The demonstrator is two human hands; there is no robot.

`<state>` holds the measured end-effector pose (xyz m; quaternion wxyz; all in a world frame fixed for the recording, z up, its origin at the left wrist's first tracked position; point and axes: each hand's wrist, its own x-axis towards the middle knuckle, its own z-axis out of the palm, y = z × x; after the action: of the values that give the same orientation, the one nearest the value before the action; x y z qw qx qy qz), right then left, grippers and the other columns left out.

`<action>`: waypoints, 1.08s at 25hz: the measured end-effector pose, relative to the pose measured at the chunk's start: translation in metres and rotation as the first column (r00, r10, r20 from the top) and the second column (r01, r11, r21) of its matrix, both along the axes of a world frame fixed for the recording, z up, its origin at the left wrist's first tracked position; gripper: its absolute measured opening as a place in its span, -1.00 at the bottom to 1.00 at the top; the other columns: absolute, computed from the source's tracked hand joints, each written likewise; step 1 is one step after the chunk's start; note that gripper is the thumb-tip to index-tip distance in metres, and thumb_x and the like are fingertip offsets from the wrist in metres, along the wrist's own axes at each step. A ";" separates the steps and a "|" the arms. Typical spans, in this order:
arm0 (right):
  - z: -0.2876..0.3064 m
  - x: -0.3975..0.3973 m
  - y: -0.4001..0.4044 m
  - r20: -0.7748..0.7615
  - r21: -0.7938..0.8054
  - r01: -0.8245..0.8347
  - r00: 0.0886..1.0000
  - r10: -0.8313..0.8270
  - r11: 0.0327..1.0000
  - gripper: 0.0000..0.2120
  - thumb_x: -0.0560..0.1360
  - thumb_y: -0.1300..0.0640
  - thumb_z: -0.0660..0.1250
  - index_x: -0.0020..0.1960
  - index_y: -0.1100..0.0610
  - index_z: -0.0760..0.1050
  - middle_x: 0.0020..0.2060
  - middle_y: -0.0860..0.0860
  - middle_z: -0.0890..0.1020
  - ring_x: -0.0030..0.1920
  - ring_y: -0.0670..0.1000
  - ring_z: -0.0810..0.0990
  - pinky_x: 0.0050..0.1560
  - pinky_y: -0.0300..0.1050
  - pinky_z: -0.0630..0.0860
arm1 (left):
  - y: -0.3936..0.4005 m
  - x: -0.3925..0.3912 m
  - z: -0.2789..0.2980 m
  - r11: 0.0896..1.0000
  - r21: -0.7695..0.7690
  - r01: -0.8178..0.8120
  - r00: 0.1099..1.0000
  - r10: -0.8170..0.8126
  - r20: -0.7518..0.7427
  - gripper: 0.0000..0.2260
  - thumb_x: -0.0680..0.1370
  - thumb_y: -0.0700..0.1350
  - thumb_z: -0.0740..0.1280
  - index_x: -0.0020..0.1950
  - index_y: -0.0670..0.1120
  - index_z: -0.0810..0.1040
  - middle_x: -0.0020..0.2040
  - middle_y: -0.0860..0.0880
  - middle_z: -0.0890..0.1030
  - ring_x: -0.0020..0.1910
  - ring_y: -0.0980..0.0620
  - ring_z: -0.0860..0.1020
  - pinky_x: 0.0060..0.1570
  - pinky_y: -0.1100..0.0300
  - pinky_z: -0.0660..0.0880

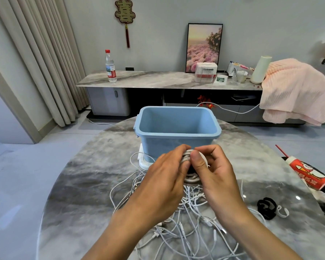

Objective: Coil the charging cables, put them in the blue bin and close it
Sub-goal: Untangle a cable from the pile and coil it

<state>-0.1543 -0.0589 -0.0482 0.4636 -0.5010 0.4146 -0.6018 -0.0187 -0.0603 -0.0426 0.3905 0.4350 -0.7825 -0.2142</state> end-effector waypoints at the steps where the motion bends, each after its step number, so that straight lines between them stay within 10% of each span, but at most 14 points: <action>1: 0.000 -0.002 -0.001 -0.087 -0.044 -0.017 0.996 0.013 0.999 -0.76 0.48 -0.04 0.36 0.00 0.12 0.47 -0.21 0.05 0.67 -0.19 -0.04 0.66 -0.18 -0.19 0.57 | 0.000 0.000 0.001 1.000 -0.010 0.010 1.000 -0.010 -0.025 -0.75 0.66 0.04 0.08 0.25 0.05 0.44 0.08 0.14 0.60 0.08 0.10 0.55 0.07 0.04 0.47; 9: 0.006 -0.017 -0.002 -0.431 -0.284 -0.145 0.902 0.009 0.948 -0.88 0.61 -0.02 0.23 0.14 -0.08 0.40 -0.10 -0.04 0.65 -0.11 -0.01 0.64 -0.11 -0.08 0.56 | -0.001 -0.003 0.007 0.956 0.161 0.246 0.831 -0.123 -0.542 -0.71 0.62 -0.18 0.19 0.32 -0.08 0.50 0.13 -0.03 0.66 0.17 0.02 0.60 0.20 0.15 0.49; 15: -0.006 0.001 0.003 -0.244 -0.223 0.070 0.962 -0.125 0.972 -0.90 0.59 -0.01 0.27 0.06 0.00 0.45 -0.10 -0.02 0.68 -0.09 -0.02 0.68 -0.09 -0.05 0.61 | 0.004 -0.021 0.002 0.917 0.337 0.215 0.587 0.155 -0.794 -0.83 0.55 -0.09 0.29 0.12 -0.08 0.46 -0.17 -0.09 0.67 -0.17 0.03 0.61 -0.15 0.24 0.54; 21: -0.007 0.000 0.007 -0.058 -0.071 0.043 0.997 -0.047 0.997 -0.89 0.60 0.04 0.26 0.08 0.06 0.45 -0.04 0.10 0.69 0.00 0.04 0.69 0.01 -0.05 0.59 | 0.004 -0.027 -0.006 0.972 0.194 0.132 0.701 0.047 -0.711 -0.88 0.62 -0.10 0.22 0.12 -0.05 0.49 -0.09 -0.16 0.67 -0.08 -0.08 0.64 -0.07 0.17 0.55; 27: -0.015 -0.022 0.004 -0.433 0.076 -0.025 0.899 0.055 0.997 -0.79 0.59 -0.11 0.23 0.10 -0.03 0.51 -0.09 -0.06 0.69 -0.02 -0.05 0.65 0.09 0.14 0.55 | -0.002 -0.031 -0.022 0.958 0.282 0.042 0.771 0.148 -0.619 -0.82 0.65 -0.29 0.17 0.00 -0.05 0.50 -0.21 -0.02 0.66 -0.21 0.06 0.61 -0.17 0.23 0.52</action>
<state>-0.1762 -0.0546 -0.0635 0.3885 -0.6149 0.5177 -0.4505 -0.0498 -0.0623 -0.0651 0.5718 0.4100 -0.5536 -0.4455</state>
